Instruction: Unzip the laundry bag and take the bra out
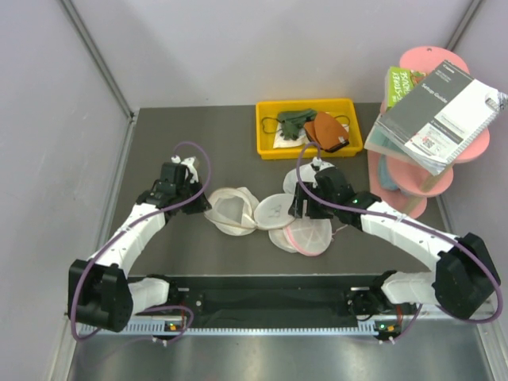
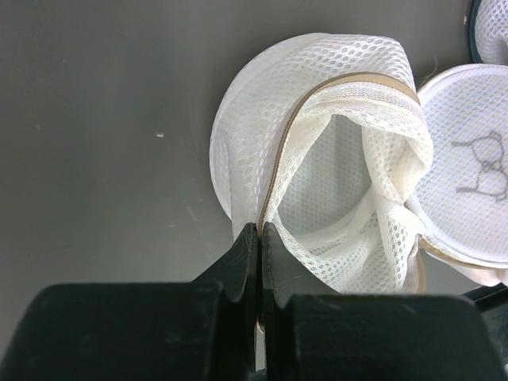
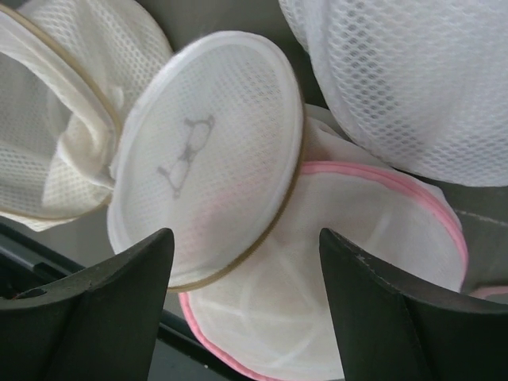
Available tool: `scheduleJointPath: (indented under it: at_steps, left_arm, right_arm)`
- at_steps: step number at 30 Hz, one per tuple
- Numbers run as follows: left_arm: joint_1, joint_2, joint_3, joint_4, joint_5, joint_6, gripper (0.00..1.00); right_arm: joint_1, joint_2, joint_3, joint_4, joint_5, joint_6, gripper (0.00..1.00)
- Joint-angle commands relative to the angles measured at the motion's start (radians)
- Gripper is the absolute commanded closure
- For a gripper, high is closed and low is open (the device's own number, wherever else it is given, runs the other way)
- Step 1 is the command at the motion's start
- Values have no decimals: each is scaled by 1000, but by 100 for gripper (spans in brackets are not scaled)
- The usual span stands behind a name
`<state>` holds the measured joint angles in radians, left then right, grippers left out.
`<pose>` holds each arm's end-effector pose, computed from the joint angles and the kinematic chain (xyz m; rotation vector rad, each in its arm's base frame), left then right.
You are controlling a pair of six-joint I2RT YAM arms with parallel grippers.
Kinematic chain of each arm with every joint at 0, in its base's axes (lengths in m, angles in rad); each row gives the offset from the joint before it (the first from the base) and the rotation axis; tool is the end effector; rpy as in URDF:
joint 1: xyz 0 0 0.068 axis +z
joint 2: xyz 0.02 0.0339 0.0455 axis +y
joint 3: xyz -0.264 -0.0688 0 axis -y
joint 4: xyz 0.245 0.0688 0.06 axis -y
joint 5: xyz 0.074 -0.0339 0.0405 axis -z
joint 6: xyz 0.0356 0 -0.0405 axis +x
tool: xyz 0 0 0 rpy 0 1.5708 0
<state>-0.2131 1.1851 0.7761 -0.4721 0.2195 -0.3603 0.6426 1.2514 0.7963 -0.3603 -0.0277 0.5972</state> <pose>0.2315 -0.0580 0.2318 -0.0849 2.4922 -0.5165 0.2065 0.1558 0.2306 -0.0698 2.4753 0.5987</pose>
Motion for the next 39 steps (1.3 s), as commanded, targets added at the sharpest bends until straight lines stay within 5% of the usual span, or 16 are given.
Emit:
scheduleJointPath:
  at_steps: [1, 15, 21, 31, 39]
  left_arm:
    - [-2, -36, 29, 12, 12, 6, 100]
    - [-2, -41, 28, 15, 11, 6, 100]
    - [-2, -39, 28, 15, 15, 6, 100]
    - [-2, -39, 26, 13, 18, 6, 100]
    - [-2, -28, 28, 12, 8, 1, 100]
  right_arm:
    - [-9, 9, 12, 107, -49, 32, 28]
    - [-9, 36, 30, 123, -15, 15, 38]
    - [-9, 71, 55, 112, 8, -10, 54]
    - [-1, 66, 118, 75, 74, -69, 96]
    - [69, 62, 214, 109, 115, -126, 100]
